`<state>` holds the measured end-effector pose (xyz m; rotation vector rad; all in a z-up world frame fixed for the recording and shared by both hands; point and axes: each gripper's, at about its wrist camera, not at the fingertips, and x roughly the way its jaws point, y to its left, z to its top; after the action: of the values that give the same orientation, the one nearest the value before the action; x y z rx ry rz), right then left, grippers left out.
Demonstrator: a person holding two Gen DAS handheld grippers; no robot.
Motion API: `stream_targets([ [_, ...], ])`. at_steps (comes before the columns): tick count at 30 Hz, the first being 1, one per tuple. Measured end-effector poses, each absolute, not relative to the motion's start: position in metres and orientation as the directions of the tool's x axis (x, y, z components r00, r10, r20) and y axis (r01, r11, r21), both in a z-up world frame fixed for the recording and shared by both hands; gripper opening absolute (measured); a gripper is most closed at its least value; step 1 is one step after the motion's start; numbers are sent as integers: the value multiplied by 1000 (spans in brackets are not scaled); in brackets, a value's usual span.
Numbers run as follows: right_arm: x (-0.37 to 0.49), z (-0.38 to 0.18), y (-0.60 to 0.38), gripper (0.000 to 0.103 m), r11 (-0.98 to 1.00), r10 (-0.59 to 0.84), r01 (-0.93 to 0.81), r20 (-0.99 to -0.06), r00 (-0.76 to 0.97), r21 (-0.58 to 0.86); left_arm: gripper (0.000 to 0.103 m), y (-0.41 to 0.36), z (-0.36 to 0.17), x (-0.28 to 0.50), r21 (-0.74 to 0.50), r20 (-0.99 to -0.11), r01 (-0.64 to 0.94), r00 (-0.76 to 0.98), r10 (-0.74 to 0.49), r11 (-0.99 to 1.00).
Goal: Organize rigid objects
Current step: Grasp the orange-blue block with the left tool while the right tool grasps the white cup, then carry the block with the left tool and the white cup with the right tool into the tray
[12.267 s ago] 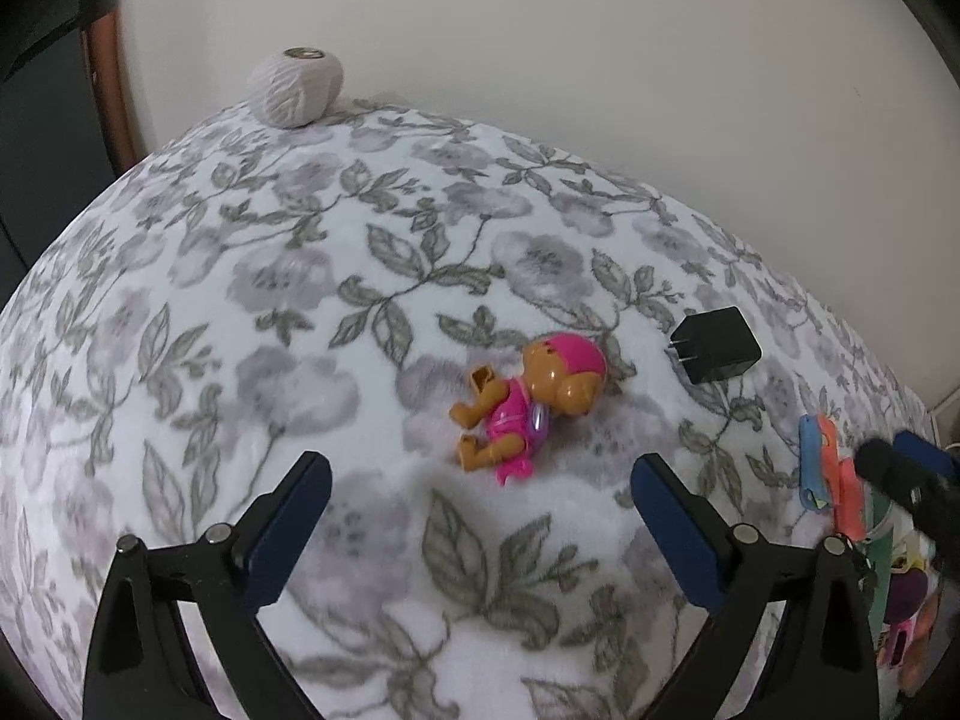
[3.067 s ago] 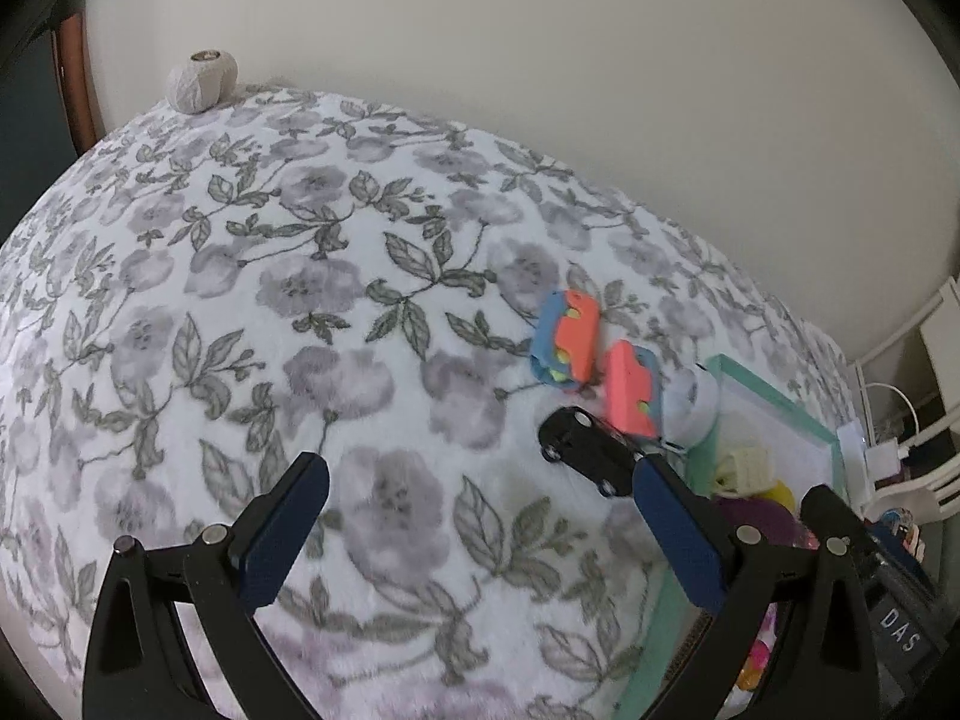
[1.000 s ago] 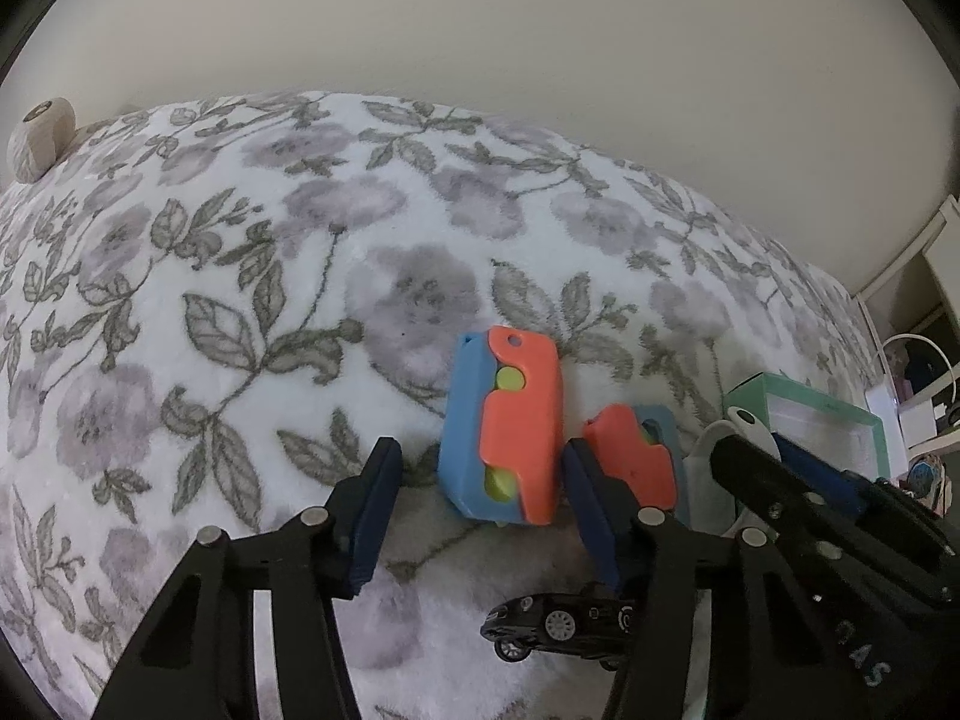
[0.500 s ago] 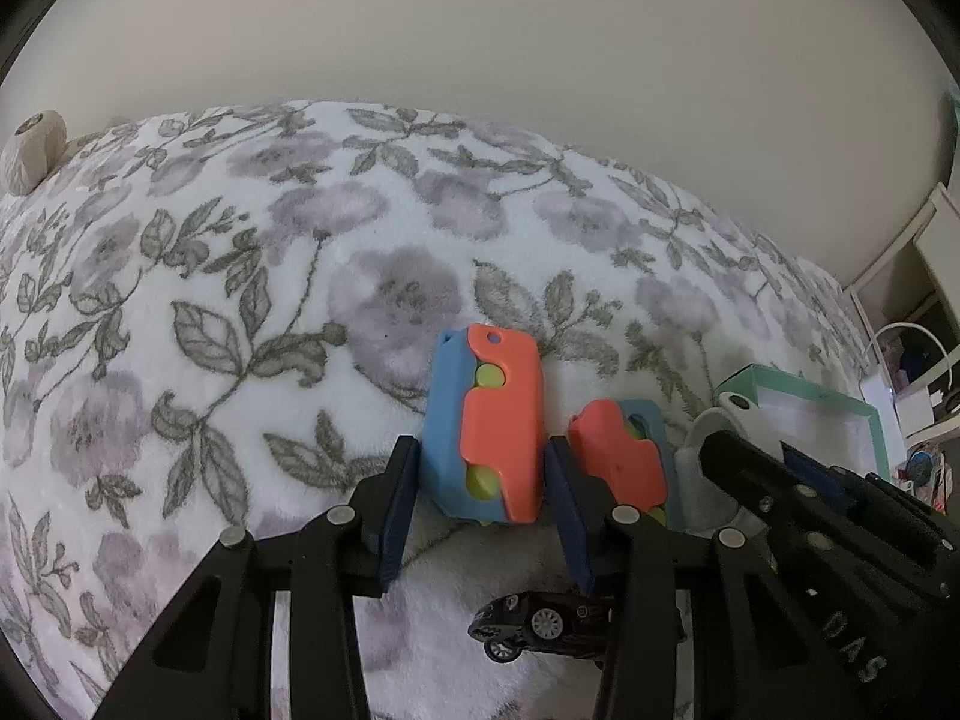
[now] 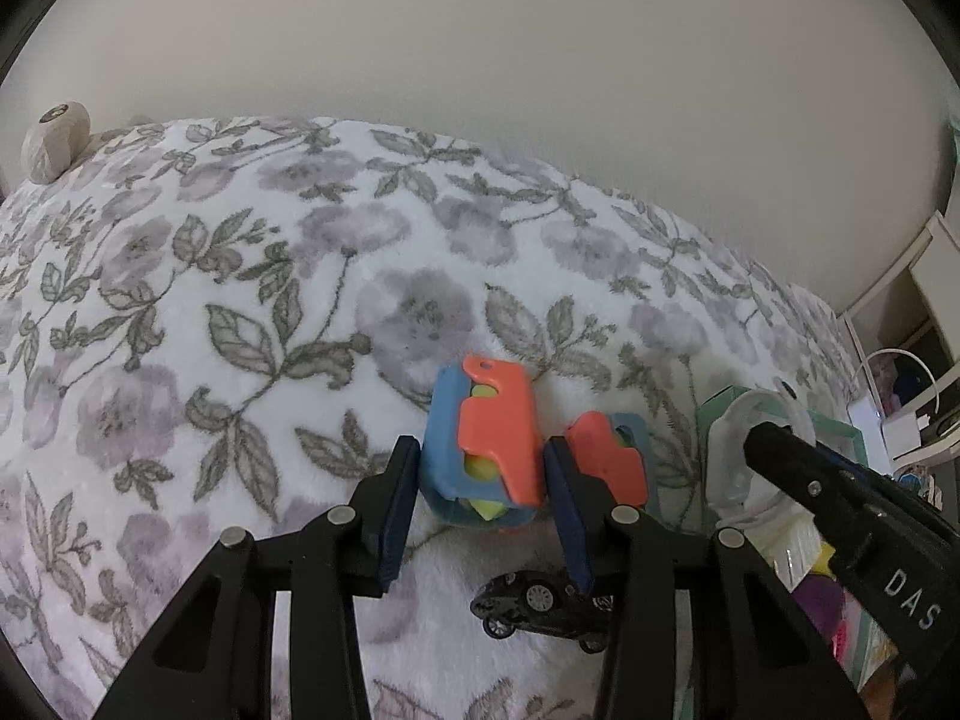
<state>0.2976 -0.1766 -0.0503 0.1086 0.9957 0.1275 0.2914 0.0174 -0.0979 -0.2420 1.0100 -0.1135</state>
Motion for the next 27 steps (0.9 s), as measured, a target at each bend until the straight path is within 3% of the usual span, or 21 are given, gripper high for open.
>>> stream_targets([
  [27,282,-26,-251,20,975,150,47,-798,583,218,43,1,-60,283,-235,-811,-32,558,-178,971],
])
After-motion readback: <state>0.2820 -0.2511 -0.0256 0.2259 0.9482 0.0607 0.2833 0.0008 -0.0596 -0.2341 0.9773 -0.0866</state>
